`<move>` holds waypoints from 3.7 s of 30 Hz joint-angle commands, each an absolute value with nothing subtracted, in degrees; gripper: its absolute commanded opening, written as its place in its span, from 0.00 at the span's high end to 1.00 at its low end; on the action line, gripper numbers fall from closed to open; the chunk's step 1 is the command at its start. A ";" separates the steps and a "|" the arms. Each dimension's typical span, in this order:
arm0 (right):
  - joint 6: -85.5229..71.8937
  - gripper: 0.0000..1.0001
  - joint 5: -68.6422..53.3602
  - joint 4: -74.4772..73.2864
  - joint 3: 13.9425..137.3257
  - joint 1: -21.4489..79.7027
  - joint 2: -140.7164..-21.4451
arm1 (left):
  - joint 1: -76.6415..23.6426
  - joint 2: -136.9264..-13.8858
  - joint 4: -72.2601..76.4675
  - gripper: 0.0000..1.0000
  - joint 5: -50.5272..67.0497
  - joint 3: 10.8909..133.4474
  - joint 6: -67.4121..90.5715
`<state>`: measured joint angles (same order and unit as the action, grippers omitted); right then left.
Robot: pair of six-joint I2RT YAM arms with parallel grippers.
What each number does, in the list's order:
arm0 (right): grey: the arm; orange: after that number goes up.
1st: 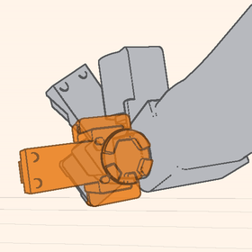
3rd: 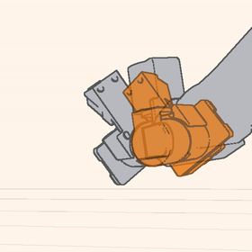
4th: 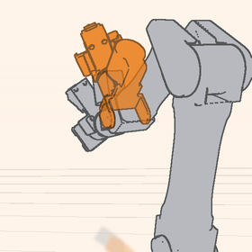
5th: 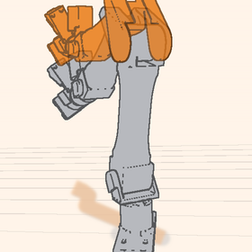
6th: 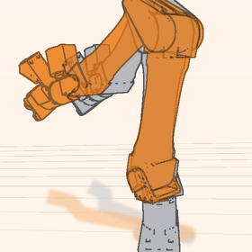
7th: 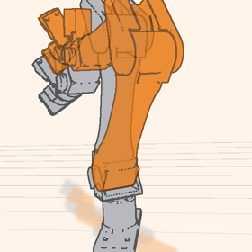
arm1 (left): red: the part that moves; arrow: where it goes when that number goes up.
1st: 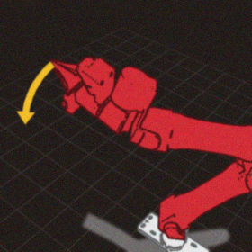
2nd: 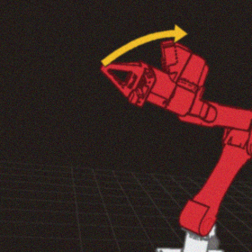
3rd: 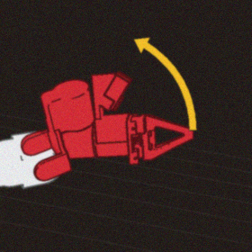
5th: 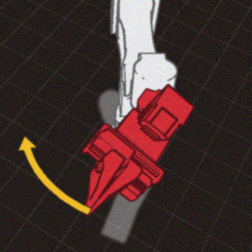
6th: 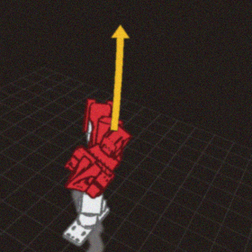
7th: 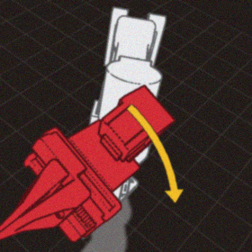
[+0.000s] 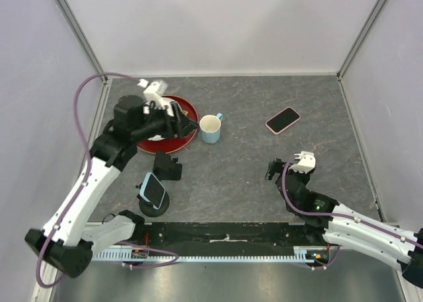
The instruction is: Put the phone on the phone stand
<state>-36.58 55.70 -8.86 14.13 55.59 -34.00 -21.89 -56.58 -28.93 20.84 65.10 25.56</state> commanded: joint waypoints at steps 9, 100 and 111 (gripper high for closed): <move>-37.61 0.02 57.92 -7.38 19.07 54.94 -42.71 | -36.39 -61.44 -18.21 0.25 3.26 73.39 13.90; -57.92 0.53 28.05 -35.44 74.91 13.36 -112.62 | -34.01 -43.77 -1.58 0.32 -7.38 51.15 13.97; -44.14 1.00 8.38 -1.96 36.58 14.24 -91.16 | -34.01 -49.73 -2.55 0.30 0.87 53.34 14.50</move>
<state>-50.30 24.21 -14.11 49.25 13.72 -94.37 -34.09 -46.52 -3.86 -4.56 51.13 12.80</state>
